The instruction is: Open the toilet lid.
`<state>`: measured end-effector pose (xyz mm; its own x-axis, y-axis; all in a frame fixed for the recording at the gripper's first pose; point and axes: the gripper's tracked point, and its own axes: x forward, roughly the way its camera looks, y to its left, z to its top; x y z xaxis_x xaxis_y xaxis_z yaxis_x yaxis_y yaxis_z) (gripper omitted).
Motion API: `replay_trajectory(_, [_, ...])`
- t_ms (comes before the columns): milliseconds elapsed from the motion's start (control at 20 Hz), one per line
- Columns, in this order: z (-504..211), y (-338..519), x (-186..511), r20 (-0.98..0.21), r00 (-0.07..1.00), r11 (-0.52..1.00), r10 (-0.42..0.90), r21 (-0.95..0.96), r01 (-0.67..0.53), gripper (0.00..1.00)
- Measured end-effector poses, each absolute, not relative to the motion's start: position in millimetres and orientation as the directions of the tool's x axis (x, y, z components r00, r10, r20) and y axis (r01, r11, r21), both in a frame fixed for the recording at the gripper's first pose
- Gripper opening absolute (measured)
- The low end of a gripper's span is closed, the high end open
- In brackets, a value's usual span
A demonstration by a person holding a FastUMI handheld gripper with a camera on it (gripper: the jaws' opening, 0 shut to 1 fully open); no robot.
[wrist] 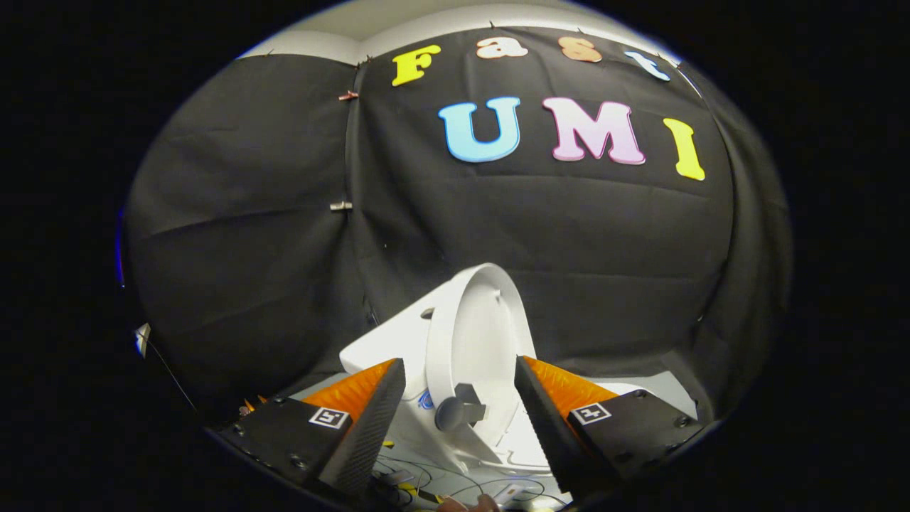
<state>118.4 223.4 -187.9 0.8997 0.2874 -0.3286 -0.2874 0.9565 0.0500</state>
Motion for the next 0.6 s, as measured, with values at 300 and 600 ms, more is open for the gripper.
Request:
replay_trajectory(300, [-96, 188, 93, -0.158, 0.956, 0.969, 0.249, 0.029, -0.247, 0.97])
replay_trajectory(600, [-32, 137, 52, -0.045, 0.985, 0.986, 0.167, -0.005, -0.168, 0.96])
